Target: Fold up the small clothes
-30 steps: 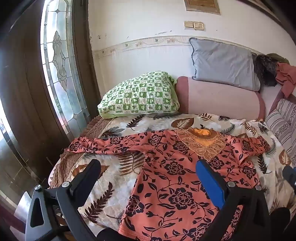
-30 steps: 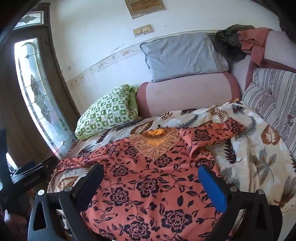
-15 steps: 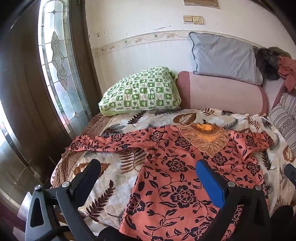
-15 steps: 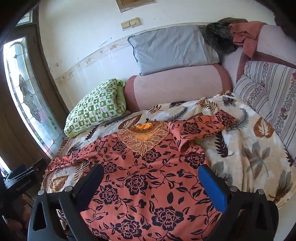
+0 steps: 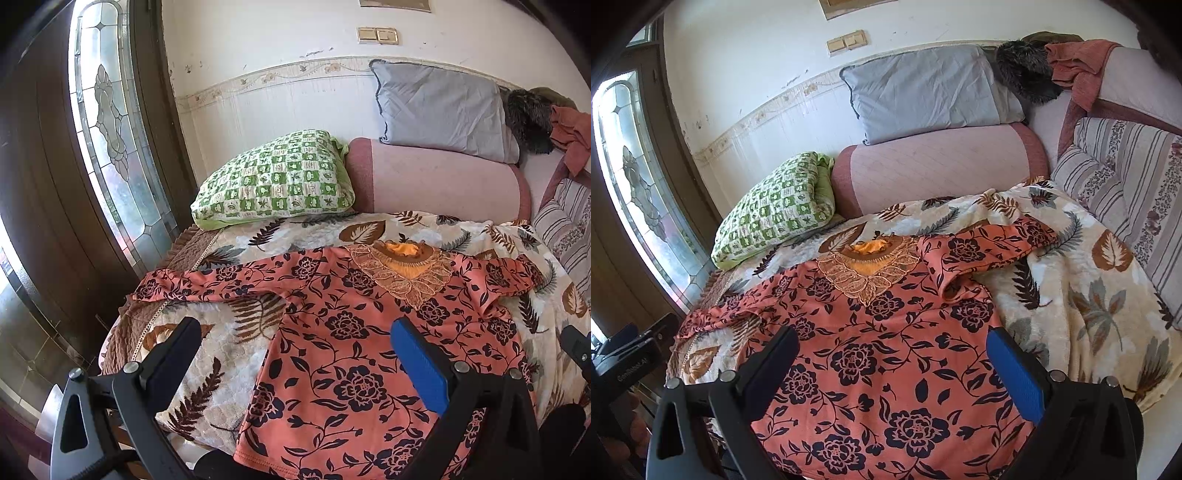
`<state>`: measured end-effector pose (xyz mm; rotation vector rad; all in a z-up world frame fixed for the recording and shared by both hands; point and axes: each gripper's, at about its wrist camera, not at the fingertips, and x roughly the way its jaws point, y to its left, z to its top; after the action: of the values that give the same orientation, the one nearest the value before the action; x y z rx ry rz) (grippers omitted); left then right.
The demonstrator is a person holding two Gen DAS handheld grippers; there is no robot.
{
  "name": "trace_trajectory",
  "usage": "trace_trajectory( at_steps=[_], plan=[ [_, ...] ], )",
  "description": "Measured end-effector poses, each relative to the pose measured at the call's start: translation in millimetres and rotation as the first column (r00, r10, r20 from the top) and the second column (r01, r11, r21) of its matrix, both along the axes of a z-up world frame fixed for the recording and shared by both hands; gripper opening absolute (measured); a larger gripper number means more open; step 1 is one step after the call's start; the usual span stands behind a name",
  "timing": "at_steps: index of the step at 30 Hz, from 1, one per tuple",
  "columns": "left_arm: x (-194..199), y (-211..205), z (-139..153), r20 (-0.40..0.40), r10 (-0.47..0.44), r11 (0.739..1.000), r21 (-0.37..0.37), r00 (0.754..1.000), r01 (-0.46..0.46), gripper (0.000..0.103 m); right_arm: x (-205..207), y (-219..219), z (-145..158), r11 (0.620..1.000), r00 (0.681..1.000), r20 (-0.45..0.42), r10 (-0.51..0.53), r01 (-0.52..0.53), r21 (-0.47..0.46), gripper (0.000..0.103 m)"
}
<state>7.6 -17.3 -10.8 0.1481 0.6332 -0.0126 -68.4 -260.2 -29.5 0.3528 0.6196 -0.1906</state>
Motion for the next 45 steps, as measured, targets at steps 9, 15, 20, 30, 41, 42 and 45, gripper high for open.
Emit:
trace_trajectory(
  at_steps=[9, 15, 20, 30, 41, 42, 45],
  plan=[
    [-2.3, -0.5, 1.1, 0.004, 0.002, 1.0, -0.011, 1.0, -0.002, 0.102, 3.1, 11.4, 4.4, 0.999, 1.0, -0.004, 0.016, -0.016, -0.032, 0.103],
    [-4.3, 2.6, 0.7, -0.001, -0.004, 1.0, -0.021, 1.0, 0.004, 0.102, 5.6, 13.3, 3.8, 0.999, 1.0, -0.021, 0.009, -0.01, -0.05, 0.103],
    [-4.6, 2.3, 0.7, -0.005, -0.012, 1.0, -0.024, 1.0, 0.012, 0.102, 4.2, 11.2, 4.2, 0.998, 1.0, -0.025, -0.007, 0.005, -0.065, 0.103],
    [-3.3, -2.7, -1.6, -0.015, -0.029, 0.999, -0.022, 0.999, 0.029, 0.102, 3.1, 7.5, 5.9, 0.997, 0.999, -0.027, -0.019, 0.017, -0.082, 0.103],
    [18.5, -8.8, -40.4, -0.188, -0.071, 0.996, -0.061, 0.98, 0.061, 0.102, 11.4, -13.8, -6.7, 0.998, 0.999, -0.038, -0.031, 0.029, -0.06, 0.103],
    [21.3, -9.1, -48.3, -0.22, -0.069, 0.996, -0.062, 0.973, 0.057, 0.102, 14.2, -21.5, -10.9, 0.999, 0.999, -0.034, -0.029, 0.028, -0.038, 0.103],
    [27.7, -9.8, -74.1, -0.304, -0.043, 0.998, -0.046, 0.952, 0.03, 0.102, 25.9, -60.8, -29.4, 0.997, 0.999, -0.018, -0.05, 0.051, 0.051, 0.103]
  ],
)
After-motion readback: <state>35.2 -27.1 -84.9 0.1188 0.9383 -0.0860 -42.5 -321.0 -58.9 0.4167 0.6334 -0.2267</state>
